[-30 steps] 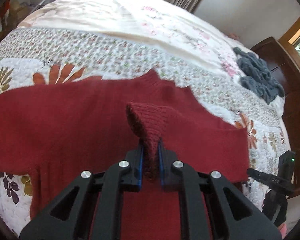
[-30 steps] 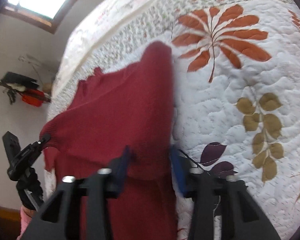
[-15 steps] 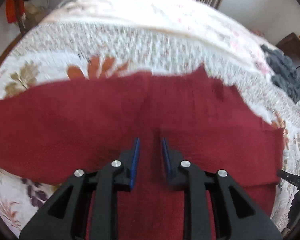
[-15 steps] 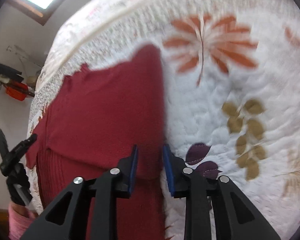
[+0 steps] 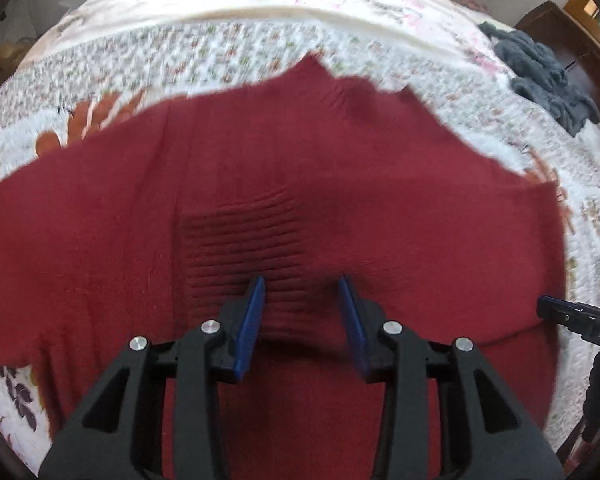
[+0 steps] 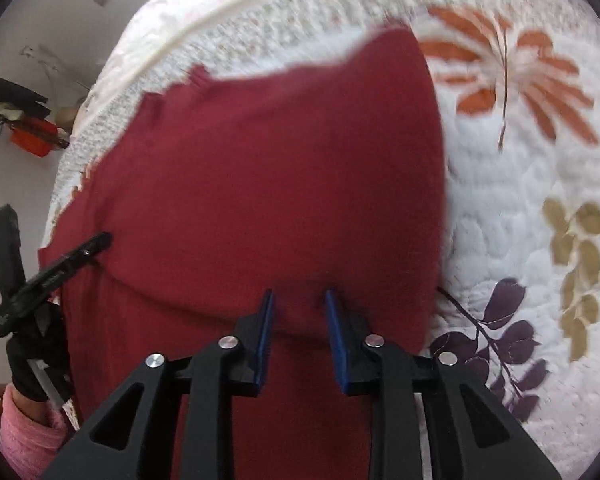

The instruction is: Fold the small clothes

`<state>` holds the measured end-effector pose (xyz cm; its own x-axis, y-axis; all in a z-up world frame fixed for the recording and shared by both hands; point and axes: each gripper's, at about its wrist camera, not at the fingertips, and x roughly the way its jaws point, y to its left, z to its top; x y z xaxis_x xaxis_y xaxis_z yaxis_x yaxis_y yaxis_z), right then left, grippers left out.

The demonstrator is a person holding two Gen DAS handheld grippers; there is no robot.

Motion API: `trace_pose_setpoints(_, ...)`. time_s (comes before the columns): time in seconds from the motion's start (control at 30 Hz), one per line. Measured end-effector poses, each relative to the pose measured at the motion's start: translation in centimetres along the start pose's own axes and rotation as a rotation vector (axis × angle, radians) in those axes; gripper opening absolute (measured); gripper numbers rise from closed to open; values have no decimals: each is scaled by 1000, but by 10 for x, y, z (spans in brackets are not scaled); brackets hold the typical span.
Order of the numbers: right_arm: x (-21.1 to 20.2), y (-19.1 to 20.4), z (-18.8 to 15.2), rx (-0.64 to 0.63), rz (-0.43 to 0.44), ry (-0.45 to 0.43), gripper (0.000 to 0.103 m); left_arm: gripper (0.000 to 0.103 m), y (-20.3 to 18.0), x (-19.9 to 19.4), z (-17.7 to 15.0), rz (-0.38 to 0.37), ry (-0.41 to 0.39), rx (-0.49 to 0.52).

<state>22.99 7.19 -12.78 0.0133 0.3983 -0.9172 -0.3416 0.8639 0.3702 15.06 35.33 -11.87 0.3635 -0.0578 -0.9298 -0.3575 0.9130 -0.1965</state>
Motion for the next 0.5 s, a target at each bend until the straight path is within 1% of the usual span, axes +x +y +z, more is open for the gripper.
trace_pose_setpoints(0.03,4,-6,-2,23,35,-6,25,39,2,-1,-1,-5,-3,-4)
trace_pose_setpoints(0.1,5,-13,-2,63,75,-6,23,40,2,-2,-3,-1,-7,-9)
trace_pose_setpoints(0.13,6,-18,0,80,86,-4,21,40,1,0,-3,7,-7,-6)
trace_pose_setpoints(0.17,7,-20,1,88,87,-2,17,40,-1,2,-3,17,-9,-1)
trace_pose_setpoints(0.23,9,-21,0,96,84,2,16,40,-4,3,-5,29,-10,2)
trace_pose_setpoints(0.3,7,-18,1,94,72,7,16,40,-2,0,-2,22,-7,-11)
trace_pose_setpoints(0.33,5,-12,1,97,65,6,19,40,0,-7,-2,11,-7,-26)
trace_pose_setpoints(0.37,-3,-6,1,90,54,-3,26,41,2,-16,0,9,-13,-38)
trace_pose_setpoints(0.4,-8,0,1,75,44,-19,34,49,5,-27,-1,9,-34,-46)
trace_pose_setpoints(0.43,-21,12,-2,37,27,-59,53,62,8,-36,-1,5,-56,-49)
trace_pose_setpoints(0.47,-30,21,-6,6,13,-90,67,68,17,-55,-7,-2,-96,-53)
trace_pose_setpoints(0.5,-38,31,-9,-26,5,-113,68,73,24,-64,-10,-2,-114,-57)
